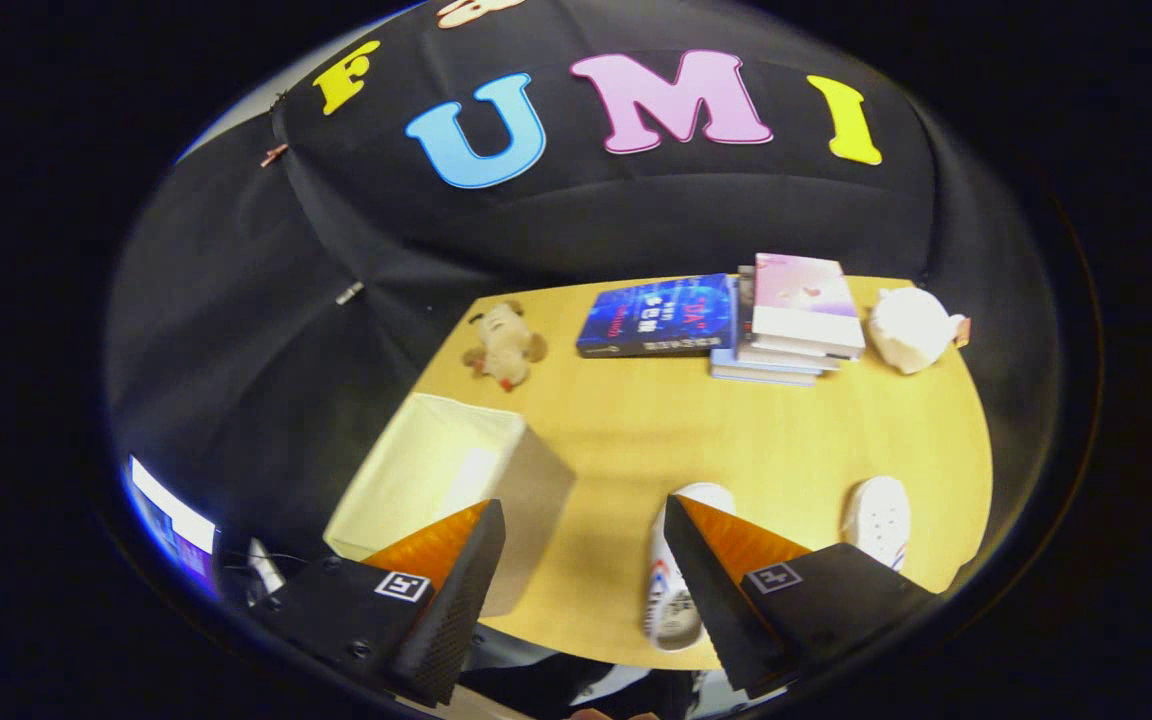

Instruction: Open the storage box then place both shoes into the box .Put the left shoe in first, then the right shoe, with the right side of both shoes facing outward in a uniform manner.

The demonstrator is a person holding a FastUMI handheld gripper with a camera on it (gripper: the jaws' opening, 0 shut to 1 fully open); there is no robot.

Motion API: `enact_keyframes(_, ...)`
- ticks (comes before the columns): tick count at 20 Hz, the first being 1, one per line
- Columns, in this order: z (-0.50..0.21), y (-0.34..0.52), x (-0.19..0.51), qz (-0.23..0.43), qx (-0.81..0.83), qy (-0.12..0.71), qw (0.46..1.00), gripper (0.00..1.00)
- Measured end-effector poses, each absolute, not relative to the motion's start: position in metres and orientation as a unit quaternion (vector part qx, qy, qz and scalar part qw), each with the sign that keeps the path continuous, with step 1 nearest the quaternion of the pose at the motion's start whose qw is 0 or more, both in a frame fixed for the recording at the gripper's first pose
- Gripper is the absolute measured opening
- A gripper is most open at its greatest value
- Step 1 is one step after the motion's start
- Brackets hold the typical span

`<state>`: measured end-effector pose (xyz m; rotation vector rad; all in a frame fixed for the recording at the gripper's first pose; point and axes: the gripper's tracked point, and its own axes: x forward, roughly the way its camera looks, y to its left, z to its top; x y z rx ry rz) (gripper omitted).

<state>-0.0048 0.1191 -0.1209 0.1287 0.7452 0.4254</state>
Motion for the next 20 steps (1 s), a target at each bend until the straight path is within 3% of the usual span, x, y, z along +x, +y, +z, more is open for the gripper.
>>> enact_keyframes(5, -0.173, 0.061, 0.0, 0.172, -0.026, 0.354, 0.919, 0.98)
enact_keyframes(20, -0.279, 0.038, -0.034, 0.134, -0.009, 0.451, 0.883, 0.99)
